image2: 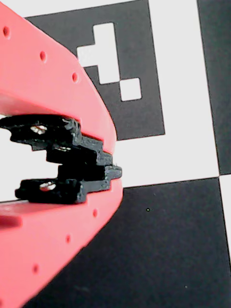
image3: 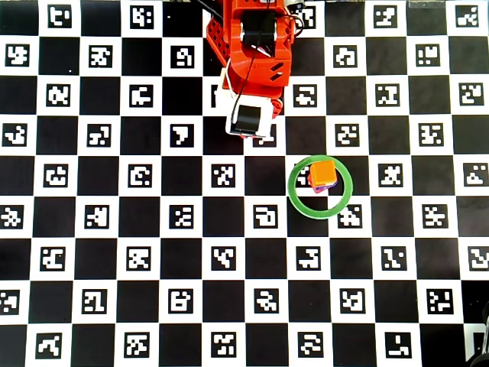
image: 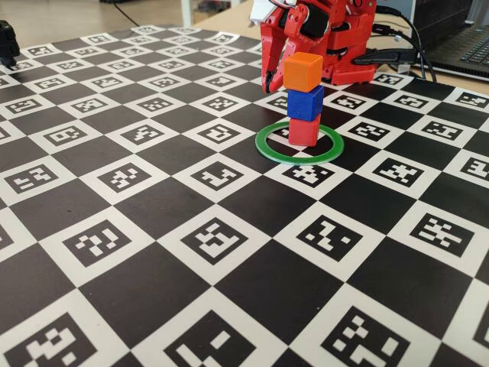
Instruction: Grab the red cube then put it in the green circle then put the blue cube on top and finally the orange cube on top
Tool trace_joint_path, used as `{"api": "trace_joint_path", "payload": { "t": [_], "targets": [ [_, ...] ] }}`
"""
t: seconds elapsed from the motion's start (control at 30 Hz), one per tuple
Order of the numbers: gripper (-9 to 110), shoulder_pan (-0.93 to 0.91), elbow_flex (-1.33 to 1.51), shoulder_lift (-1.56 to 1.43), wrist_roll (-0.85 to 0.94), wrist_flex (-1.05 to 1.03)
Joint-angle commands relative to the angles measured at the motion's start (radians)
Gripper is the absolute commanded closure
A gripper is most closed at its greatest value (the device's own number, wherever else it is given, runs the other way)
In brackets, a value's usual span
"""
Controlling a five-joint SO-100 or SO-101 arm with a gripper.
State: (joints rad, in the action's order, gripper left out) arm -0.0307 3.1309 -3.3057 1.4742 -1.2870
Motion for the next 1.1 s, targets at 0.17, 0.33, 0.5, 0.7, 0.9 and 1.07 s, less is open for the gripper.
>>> {"api": "trace_joint_path", "payload": {
  "t": [0.17,0.33,0.5,0.7,0.9,1.07],
  "targets": [
    [107,0.011,0.055,-0.052,0.037,-0.066],
    [107,0.011,0.055,-0.052,0.041,-0.067],
    [107,0.011,0.055,-0.052,0.041,-0.067],
    [107,0.011,0.055,-0.052,0.041,-0.067],
    [107,0.011,0.055,-0.052,0.041,-0.067],
    [107,0.011,0.055,-0.052,0.041,-0.067]
  ]
}}
